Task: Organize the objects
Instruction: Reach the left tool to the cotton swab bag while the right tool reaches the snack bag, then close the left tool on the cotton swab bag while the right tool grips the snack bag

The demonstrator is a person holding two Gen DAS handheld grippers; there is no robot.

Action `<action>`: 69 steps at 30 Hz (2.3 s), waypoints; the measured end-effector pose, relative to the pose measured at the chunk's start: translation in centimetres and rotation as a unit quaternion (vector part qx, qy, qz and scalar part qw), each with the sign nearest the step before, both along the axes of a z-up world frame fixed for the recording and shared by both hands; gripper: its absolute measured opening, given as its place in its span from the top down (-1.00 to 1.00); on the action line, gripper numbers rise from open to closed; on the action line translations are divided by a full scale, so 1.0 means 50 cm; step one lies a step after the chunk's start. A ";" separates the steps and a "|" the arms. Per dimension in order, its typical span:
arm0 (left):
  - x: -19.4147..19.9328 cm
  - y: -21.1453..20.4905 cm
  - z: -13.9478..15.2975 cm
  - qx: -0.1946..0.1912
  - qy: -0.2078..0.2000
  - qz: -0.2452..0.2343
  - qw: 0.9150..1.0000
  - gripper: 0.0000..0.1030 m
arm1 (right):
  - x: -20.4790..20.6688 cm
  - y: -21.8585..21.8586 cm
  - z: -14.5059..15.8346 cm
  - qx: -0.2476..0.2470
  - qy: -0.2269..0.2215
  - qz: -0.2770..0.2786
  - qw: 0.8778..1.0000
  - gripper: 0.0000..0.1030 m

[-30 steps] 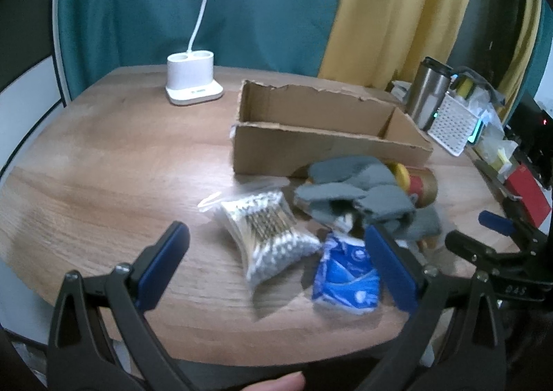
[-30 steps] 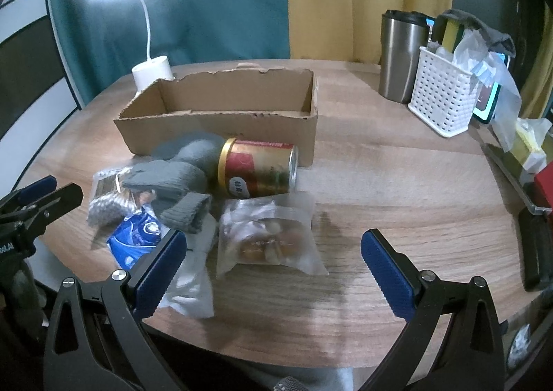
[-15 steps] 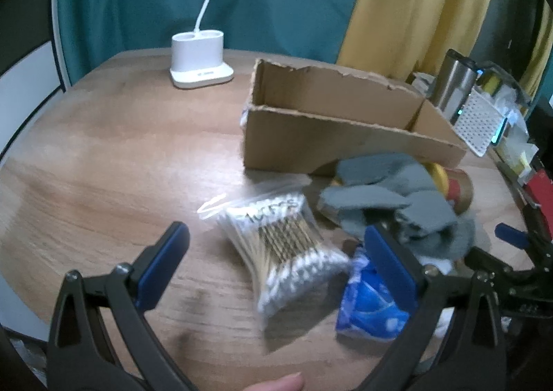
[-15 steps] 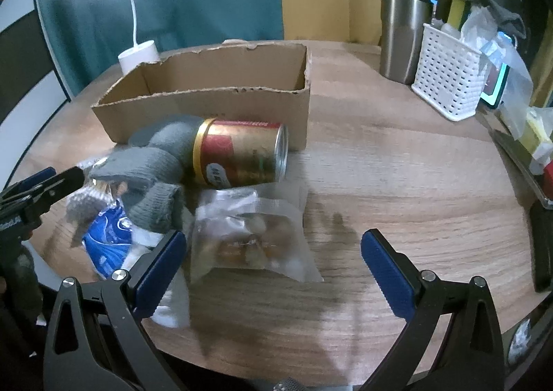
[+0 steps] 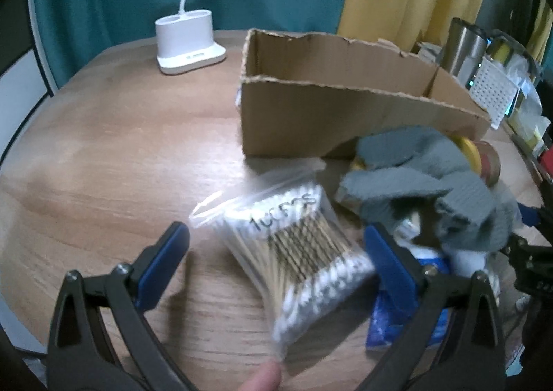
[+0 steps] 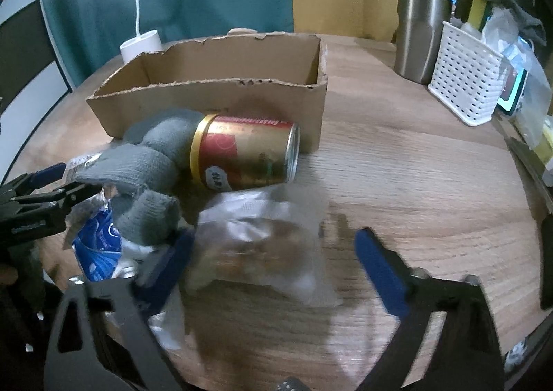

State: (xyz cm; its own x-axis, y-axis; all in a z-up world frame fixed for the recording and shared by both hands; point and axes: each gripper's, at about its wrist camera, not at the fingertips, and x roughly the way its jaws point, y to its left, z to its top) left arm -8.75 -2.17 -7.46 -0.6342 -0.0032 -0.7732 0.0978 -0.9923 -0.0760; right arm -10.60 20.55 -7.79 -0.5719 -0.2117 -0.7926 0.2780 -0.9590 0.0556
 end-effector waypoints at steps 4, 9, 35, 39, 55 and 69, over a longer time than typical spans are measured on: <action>-0.005 -0.001 -0.003 0.002 -0.005 -0.007 1.000 -0.97 | -0.003 0.004 -0.005 -0.004 -0.007 0.002 1.000 -0.51; -0.005 0.006 -0.001 -0.006 -0.004 -0.010 1.000 -0.86 | 0.001 0.006 -0.004 -0.009 -0.005 0.003 1.000 -0.43; 0.038 0.011 0.025 0.015 0.016 -0.026 0.999 0.01 | 0.042 0.049 0.056 -0.013 0.046 -0.026 0.998 -0.24; 0.045 0.010 0.037 0.019 0.022 -0.023 0.999 0.01 | 0.044 0.050 0.062 -0.013 0.050 -0.027 0.998 -0.24; 0.067 -0.010 0.122 0.021 0.058 -0.014 0.998 0.01 | 0.037 0.049 0.114 -0.023 0.071 -0.026 0.997 -0.24; 0.045 -0.011 0.149 0.016 0.066 -0.011 0.998 0.17 | 0.013 0.038 0.151 -0.031 0.081 -0.017 0.996 -0.24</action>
